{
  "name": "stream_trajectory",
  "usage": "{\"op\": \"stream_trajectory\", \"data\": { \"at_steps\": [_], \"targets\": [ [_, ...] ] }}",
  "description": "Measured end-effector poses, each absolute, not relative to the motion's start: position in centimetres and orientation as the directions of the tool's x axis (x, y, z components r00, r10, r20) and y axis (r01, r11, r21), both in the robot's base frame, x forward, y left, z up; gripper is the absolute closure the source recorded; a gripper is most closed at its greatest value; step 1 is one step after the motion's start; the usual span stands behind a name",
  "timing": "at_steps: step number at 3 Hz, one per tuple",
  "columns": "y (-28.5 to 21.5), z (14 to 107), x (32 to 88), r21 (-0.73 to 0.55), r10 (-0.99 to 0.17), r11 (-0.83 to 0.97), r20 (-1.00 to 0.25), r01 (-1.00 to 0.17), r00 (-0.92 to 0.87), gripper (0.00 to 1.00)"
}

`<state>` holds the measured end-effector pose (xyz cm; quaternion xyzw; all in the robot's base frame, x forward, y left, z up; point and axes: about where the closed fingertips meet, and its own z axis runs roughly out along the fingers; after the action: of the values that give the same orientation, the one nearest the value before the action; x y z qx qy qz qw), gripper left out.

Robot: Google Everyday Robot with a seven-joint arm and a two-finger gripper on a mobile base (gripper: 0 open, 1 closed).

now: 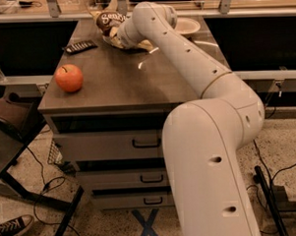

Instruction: Pick brown chip bag

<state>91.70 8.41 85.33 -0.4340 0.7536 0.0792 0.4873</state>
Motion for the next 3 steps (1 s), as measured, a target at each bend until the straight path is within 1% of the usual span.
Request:
{"op": "stream_trajectory", "data": {
  "at_steps": [3],
  "targets": [
    [8.39, 85.36, 91.69, -0.304, -0.577, 0.611, -0.803, -0.731, -0.148, 1.0]
  ]
}}
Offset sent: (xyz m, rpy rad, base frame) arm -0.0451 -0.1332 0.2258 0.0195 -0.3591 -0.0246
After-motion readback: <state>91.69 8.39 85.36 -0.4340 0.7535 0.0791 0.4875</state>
